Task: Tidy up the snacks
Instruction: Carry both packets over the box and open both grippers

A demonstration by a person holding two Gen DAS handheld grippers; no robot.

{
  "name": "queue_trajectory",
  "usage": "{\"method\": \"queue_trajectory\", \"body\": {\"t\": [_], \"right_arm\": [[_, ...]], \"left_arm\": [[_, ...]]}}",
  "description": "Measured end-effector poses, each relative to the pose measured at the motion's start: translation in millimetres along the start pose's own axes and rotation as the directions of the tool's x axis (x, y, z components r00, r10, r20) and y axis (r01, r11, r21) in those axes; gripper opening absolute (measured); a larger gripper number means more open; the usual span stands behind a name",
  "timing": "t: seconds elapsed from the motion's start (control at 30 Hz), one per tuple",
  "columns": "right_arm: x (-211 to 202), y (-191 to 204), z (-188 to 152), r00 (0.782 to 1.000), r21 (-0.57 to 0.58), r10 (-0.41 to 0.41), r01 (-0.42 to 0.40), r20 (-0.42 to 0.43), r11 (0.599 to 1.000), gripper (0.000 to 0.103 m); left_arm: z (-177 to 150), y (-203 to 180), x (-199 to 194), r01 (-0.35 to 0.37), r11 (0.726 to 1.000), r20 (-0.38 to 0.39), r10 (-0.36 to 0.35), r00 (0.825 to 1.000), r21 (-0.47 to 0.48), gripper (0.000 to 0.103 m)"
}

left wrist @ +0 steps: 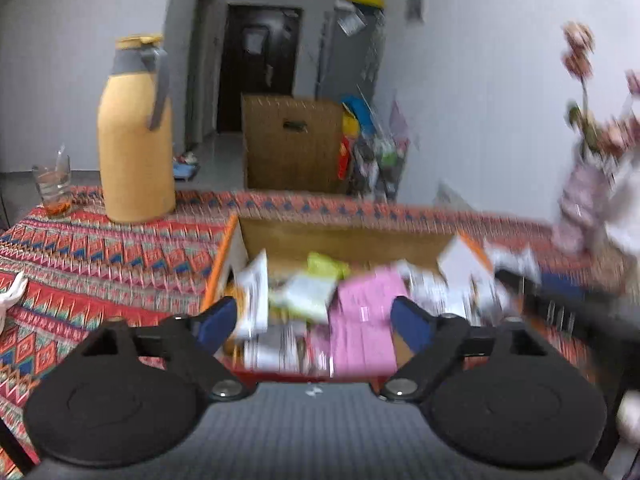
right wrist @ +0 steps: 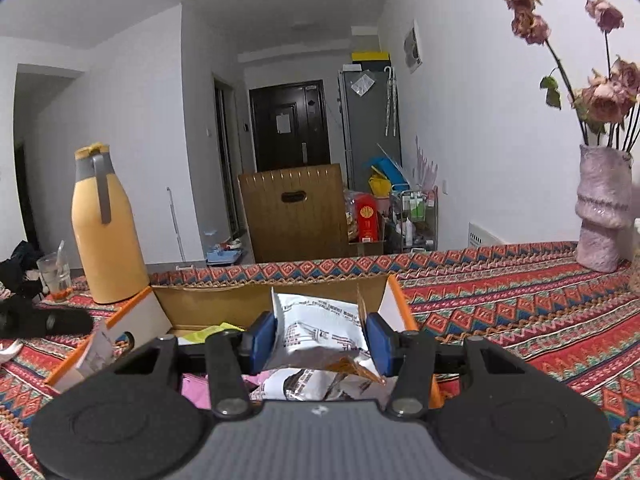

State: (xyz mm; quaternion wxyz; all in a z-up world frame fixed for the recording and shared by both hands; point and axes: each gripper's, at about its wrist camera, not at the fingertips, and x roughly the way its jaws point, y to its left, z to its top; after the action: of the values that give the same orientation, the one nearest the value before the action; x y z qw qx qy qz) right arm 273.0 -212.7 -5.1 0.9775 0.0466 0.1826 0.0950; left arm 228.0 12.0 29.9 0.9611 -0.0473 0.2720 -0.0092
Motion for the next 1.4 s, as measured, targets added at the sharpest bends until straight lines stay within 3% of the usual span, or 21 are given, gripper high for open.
{"method": "queue_trajectory", "body": {"t": [0.07,0.2,0.3,0.37,0.4,0.43,0.47,0.73,0.93,1.17,1.4], "right_arm": [[-12.2,-2.2,0.7,1.0,-0.006,0.01,-0.01,0.002,1.0,0.05],[-30.6,-0.4,-6.8,1.0,-0.042,0.023,-0.024,-0.018,0.999,0.05],[-41.8,2.9,-16.6,0.999,-0.066,0.031,-0.033,-0.037,0.997,0.05],[-50.3,4.0,-24.7,0.998,-0.076,0.036,-0.04,-0.053,0.996,0.05],[-53.2,4.9,-27.9,0.998,-0.08,0.036,-0.041,-0.058,0.996,0.05],[-56.9,5.1,-31.2,0.997,-0.083,0.037,-0.042,-0.064,0.996,0.05],[-60.8,4.8,-34.2,0.997,-0.082,0.039,-0.045,-0.069,0.996,0.05],[-81.2,-1.9,-38.7,0.997,-0.07,0.04,-0.044,-0.061,0.997,0.05],[-77.8,-0.2,-24.1,0.999,-0.084,0.038,-0.04,-0.027,0.996,0.05],[-39.6,9.5,2.5,1.0,-0.092,0.027,-0.026,0.005,0.995,0.05],[6.4,11.4,3.5,1.0,-0.047,0.003,-0.002,0.018,0.999,0.05]], "left_arm": [[-17.0,-6.1,-0.5,0.016,0.999,-0.073,-0.013,0.997,0.031,0.094],[-55.4,-22.8,14.8,0.023,0.996,-0.228,-0.002,0.974,0.086,0.093],[-75.6,-29.6,26.9,0.019,0.996,-0.306,0.008,0.952,0.085,0.085],[-82.8,-34.2,29.9,-0.003,0.994,-0.314,0.037,0.949,0.107,0.073],[-84.5,-37.3,28.2,-0.013,0.992,-0.301,0.05,0.952,0.124,0.068],[-84.6,-38.4,25.8,-0.003,0.992,-0.295,0.04,0.955,0.125,0.044],[-83.7,-39.5,22.3,0.009,0.992,-0.293,0.028,0.956,0.126,0.037],[-66.8,-36.7,-21.0,0.01,0.991,-0.149,0.01,0.989,0.133,0.035],[-21.6,-34.4,-37.8,-0.002,0.995,-0.005,0.003,1.0,0.102,0.036],[25.1,-30.7,5.7,-0.032,0.999,0.073,0.03,0.997,0.025,0.036],[25.8,-26.3,51.5,-0.061,0.998,0.103,0.06,0.993,0.007,0.039]]}}
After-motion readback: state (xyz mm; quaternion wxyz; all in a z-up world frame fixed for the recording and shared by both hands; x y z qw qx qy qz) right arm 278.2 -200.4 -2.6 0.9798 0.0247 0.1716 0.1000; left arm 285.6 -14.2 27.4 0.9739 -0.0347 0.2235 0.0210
